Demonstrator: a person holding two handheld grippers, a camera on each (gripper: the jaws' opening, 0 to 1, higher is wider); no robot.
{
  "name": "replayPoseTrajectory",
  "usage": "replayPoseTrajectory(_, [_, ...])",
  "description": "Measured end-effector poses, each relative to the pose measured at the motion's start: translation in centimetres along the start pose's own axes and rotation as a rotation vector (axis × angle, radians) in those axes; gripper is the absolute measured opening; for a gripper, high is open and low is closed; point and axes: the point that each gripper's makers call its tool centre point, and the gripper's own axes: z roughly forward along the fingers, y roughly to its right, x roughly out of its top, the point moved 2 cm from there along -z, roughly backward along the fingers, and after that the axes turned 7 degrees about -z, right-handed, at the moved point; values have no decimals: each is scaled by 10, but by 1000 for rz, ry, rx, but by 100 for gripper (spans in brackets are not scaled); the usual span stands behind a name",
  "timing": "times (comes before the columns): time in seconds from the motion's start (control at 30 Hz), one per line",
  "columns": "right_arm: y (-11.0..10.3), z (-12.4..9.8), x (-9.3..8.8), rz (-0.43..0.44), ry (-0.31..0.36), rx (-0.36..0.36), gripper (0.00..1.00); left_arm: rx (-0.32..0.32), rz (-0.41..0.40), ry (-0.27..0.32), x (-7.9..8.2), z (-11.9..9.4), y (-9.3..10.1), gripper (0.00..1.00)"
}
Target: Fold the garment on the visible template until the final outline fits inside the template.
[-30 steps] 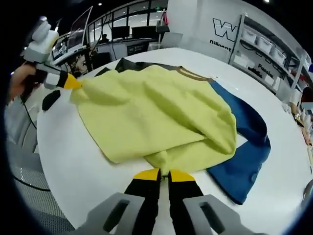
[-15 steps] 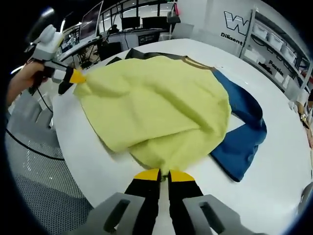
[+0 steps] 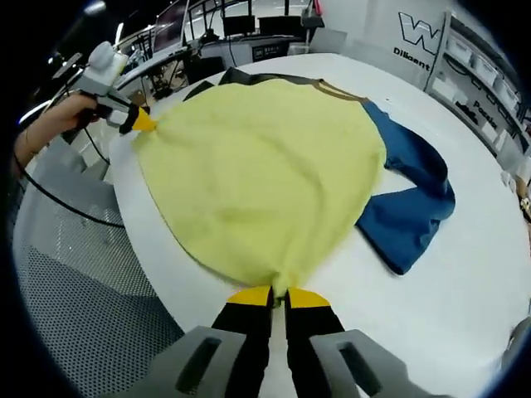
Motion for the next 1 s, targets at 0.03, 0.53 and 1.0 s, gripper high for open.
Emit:
replayPoseTrajectory(0.03, [-1, 0, -1, 2, -5, 3, 0, 1, 1, -4, -1, 2, -1, 4])
replayPoseTrajectory(0.53, [-12, -8, -3, 53, 3, 47, 0, 26, -9, -27, -12, 3, -6, 4])
replayPoseTrajectory(1.0, [-22, -29, -12, 190, 10, 89, 27, -1, -95, 56, -8, -15, -8, 6])
